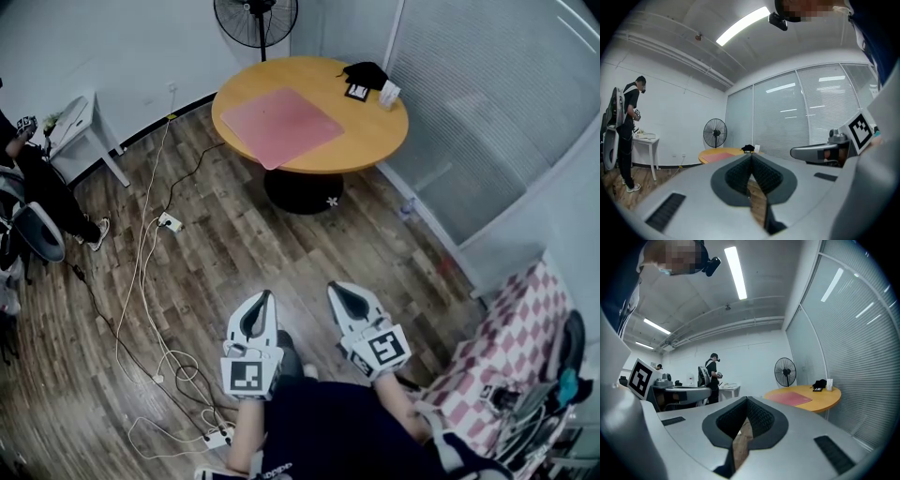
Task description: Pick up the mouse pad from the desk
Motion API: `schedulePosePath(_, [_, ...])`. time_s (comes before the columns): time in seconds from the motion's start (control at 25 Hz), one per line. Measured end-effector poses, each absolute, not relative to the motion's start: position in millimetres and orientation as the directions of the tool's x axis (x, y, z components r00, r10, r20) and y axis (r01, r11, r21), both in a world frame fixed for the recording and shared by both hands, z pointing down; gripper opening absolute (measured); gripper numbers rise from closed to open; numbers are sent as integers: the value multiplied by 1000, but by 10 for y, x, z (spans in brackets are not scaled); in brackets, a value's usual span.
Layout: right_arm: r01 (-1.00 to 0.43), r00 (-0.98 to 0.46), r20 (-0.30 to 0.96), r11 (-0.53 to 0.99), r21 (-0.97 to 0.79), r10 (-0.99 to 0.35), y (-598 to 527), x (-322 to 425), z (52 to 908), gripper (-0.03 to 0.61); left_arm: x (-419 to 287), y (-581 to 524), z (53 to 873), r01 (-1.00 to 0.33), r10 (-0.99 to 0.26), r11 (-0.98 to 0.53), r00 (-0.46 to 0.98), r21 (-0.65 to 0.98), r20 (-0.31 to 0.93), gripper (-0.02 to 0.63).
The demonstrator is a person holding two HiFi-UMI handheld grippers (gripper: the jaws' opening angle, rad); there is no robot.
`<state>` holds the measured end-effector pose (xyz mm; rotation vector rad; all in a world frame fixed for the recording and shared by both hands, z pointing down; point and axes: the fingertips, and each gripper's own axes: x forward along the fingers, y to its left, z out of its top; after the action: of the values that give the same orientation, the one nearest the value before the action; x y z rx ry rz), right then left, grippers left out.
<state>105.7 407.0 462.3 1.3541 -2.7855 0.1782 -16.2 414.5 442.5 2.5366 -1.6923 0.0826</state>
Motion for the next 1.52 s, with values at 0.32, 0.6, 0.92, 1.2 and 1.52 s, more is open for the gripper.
schedulePosePath(0.32, [-792, -610, 107, 602, -102, -785, 3325, 907, 4684, 2, -407, 3323, 4433, -915, -911, -395, 401, 76, 97, 5])
schedulePosePath(0.6, [-820, -572, 95, 564, -95, -815, 2583, 624, 4561, 2, -706, 2587, 4350, -874, -869, -478, 484, 85, 97, 3])
schedulePosePath(0.92, [-832, -555, 78, 549, -79, -828, 2147, 378, 4505, 2, -1065, 2110, 4376, -877, -873, -473, 479, 80, 94, 3])
schedulePosePath(1.2, [-843, -537, 76, 532, -81, -840, 1887, 357, 4496, 2, -1271, 1842, 4440, -891, -882, -447, 454, 80, 128, 3])
schedulePosePath(1.52, [-833, -552, 78, 547, -83, -830, 1238, 561, 4592, 2, -1191, 1273, 4480, -907, -896, -417, 422, 65, 135, 3])
